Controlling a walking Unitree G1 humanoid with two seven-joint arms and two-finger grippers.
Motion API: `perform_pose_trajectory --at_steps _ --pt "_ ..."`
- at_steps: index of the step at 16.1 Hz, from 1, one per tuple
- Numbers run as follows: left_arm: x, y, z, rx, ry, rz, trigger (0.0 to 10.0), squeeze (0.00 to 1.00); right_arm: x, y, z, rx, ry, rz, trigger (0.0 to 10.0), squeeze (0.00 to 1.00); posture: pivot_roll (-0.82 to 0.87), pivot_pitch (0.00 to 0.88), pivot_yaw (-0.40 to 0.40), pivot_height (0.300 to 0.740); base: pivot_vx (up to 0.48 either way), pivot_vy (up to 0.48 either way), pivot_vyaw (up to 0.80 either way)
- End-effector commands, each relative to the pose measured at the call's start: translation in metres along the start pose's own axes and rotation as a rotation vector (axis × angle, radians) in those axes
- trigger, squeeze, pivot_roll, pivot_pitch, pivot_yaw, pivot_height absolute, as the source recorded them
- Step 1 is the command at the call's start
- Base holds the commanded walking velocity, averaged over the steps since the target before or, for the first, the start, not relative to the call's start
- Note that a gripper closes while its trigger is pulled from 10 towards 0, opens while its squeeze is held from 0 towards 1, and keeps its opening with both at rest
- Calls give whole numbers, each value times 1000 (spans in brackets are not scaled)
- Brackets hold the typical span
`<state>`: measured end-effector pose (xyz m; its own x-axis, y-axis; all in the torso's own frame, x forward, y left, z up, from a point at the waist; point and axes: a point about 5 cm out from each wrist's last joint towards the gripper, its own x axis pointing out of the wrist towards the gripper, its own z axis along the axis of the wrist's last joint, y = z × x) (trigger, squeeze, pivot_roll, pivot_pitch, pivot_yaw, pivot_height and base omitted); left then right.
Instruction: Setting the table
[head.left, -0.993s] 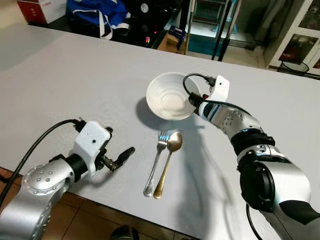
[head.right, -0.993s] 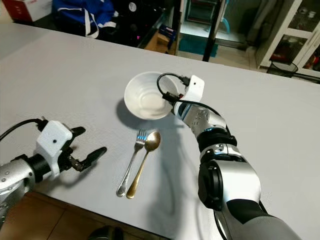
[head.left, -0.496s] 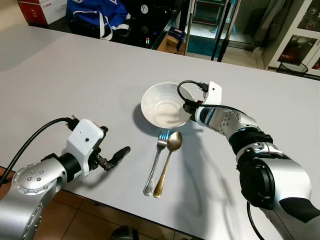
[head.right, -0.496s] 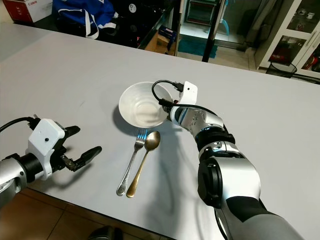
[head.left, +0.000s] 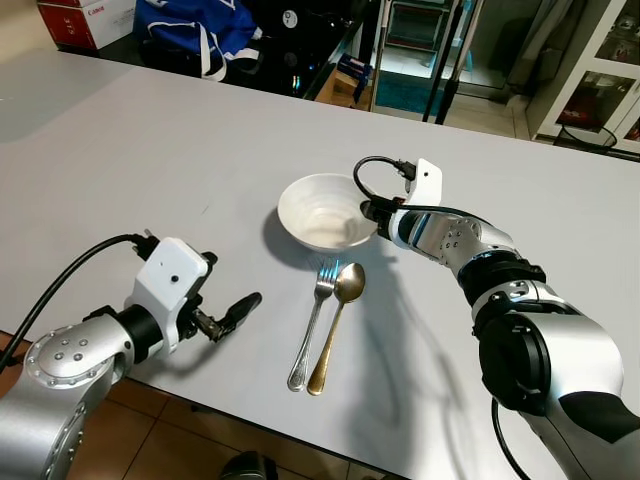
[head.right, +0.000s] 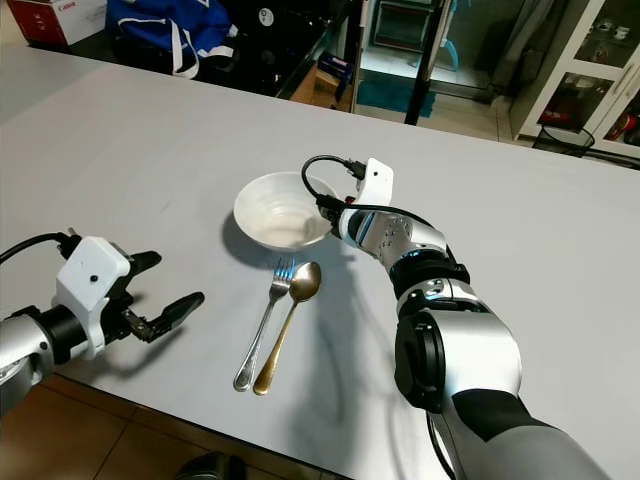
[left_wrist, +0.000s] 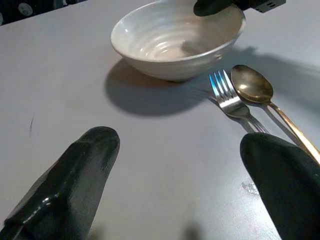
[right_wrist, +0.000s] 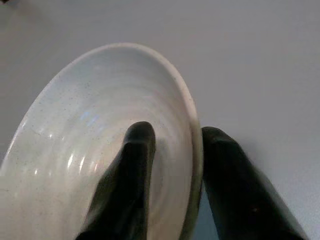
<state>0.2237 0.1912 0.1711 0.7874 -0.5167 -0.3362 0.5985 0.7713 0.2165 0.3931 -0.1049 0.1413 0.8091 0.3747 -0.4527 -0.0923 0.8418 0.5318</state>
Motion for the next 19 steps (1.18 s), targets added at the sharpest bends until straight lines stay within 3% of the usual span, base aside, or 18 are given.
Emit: perform_pose_trajectory --at_steps 1,2,4,5,6,8,10,11,12,14,16,19 --pt "1 0 4 21 -4 -1 10000 0 -2 5 12 -35 -27 1 10000 1000 102 18 -25 740 0 0 0" --pt "2 1 5 42 -6 12 10000 0 -4 5 23 -79 -105 7 10000 35 102 18 -25 740 0 0 0" --pt "6 2 13 64 -48 79 10000 0 -17 4 55 -121 -265 64 10000 0 105 19 -32 740 0 0 0" --pt "9 0 16 67 -81 101 10000 0 -27 2 68 -232 -361 76 10000 0 96 24 -33 740 0 0 0" --pt "10 -1 17 66 -92 106 10000 0 -30 2 71 -266 -389 80 10000 0 96 24 -33 740 0 0 0" --pt "18 2 20 76 -113 209 10000 0 -61 3 82 -366 -647 85 10000 0 75 32 -20 740 0 216 0" --pt "22 6 29 100 -162 292 10000 0 -78 3 69 -412 -704 60 10000 0 66 36 -14 740 0 480 0" --pt "27 9 37 70 -215 397 10000 0 -87 5 47 -323 -680 76 10000 0 66 39 -8 740 0 480 0" --pt "30 10 38 58 -219 430 10000 0 -92 6 36 -261 -699 86 10000 0 61 39 -3 740 0 480 0" --pt "36 2 37 102 -215 414 10000 0 -104 10 5 -241 -698 74 10000 0 48 45 7 740 0 480 0" --pt "38 0 37 120 -214 416 10000 0 -114 8 -8 -280 -690 39 10000 0 51 45 5 740 0 480 0" --pt "36 0 40 99 -232 439 10000 0 -133 3 -7 -369 -746 -43 10000 0 43 44 28 740 0 480 0"
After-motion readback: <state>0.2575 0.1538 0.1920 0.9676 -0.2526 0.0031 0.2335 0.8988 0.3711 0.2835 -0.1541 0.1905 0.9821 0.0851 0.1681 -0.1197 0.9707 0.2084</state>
